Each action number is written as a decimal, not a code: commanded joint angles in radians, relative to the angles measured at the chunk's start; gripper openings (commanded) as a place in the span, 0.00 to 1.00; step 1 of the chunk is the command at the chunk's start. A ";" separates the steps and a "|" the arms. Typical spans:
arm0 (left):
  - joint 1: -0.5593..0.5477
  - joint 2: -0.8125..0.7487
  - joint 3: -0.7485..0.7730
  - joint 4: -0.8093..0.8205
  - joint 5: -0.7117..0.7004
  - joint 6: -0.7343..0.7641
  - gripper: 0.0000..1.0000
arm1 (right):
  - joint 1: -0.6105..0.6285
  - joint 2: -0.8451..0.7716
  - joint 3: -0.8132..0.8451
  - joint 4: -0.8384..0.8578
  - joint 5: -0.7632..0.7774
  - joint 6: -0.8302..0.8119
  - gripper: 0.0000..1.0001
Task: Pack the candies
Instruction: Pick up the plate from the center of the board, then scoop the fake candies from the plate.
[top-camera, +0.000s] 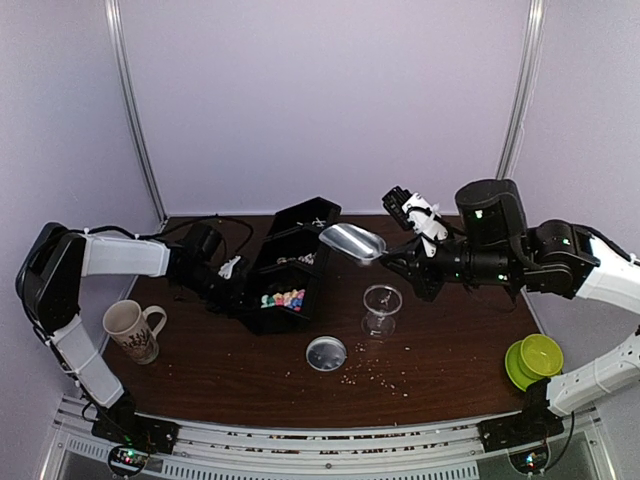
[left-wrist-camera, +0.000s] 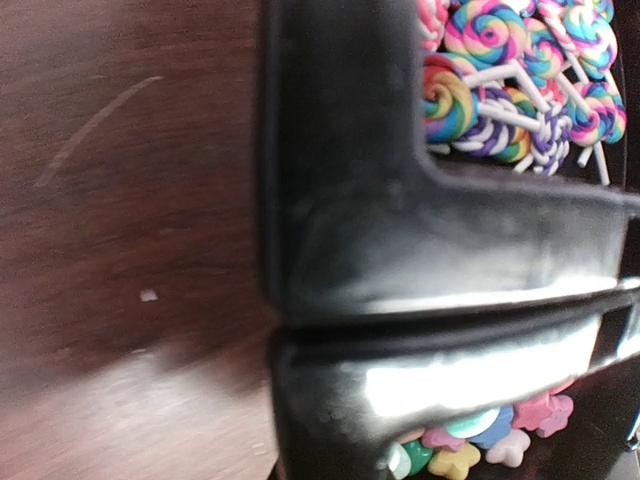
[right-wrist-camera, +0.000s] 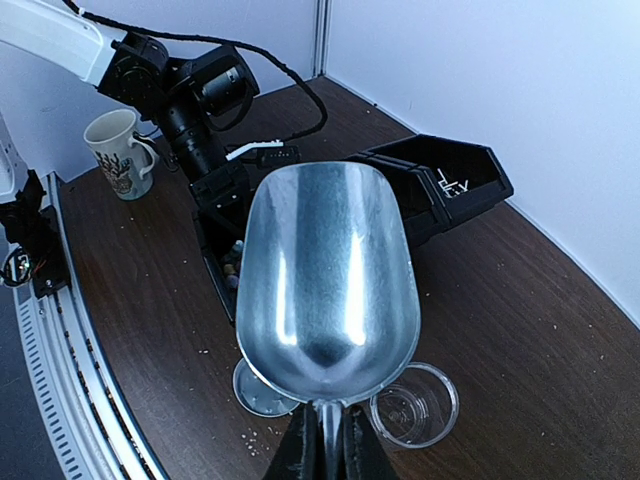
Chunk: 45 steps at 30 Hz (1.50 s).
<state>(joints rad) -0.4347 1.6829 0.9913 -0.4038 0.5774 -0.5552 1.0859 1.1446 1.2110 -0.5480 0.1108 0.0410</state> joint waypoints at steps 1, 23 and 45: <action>0.005 -0.095 -0.025 0.446 0.247 -0.104 0.00 | -0.006 0.017 0.077 -0.049 -0.042 0.036 0.00; -0.016 -0.186 0.166 -0.198 -0.290 0.237 0.00 | 0.022 0.409 0.491 -0.457 -0.002 -0.080 0.00; -0.065 -0.204 0.154 -0.235 -0.489 0.326 0.00 | 0.129 0.800 0.887 -0.708 0.028 -0.151 0.00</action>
<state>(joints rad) -0.4885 1.5520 1.0920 -0.7975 0.0719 -0.2432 1.1950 1.9057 2.0327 -1.1961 0.1062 -0.1020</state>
